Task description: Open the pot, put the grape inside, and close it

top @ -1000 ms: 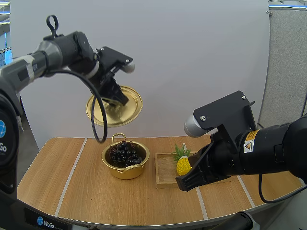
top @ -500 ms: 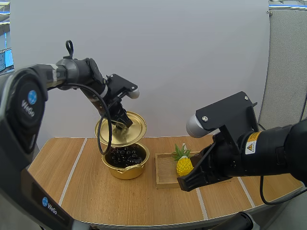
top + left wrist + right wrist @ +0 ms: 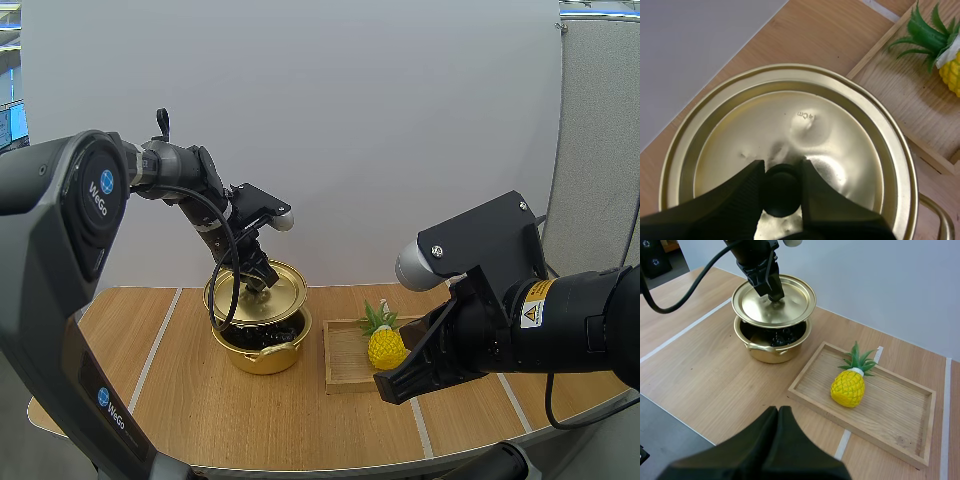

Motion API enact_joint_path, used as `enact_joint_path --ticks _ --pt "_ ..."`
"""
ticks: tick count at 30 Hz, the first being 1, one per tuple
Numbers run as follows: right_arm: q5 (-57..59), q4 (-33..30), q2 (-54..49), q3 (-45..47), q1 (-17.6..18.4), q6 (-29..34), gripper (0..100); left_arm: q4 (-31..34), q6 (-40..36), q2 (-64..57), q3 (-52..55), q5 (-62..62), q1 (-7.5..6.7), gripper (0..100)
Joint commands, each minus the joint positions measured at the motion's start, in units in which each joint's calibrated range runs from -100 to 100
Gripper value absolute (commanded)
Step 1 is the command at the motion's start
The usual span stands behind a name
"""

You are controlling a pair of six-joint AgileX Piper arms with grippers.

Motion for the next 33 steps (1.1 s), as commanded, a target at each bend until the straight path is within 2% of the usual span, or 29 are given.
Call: enact_joint_path --ticks 1,11,33 --pt "0.0 0.0 -0.4 0.1 -0.2 0.0 0 -4.0 1.2 1.4 0.2 0.6 -0.16 0" --pt "0.0 -0.1 -0.4 0.1 -0.2 0.0 0 -4.2 2.4 1.7 6.3 -6.3 -0.16 0" --pt "0.0 -0.3 -0.4 0.1 -0.2 0.0 0 -3.9 2.8 1.7 7.1 -4.4 -0.16 0"
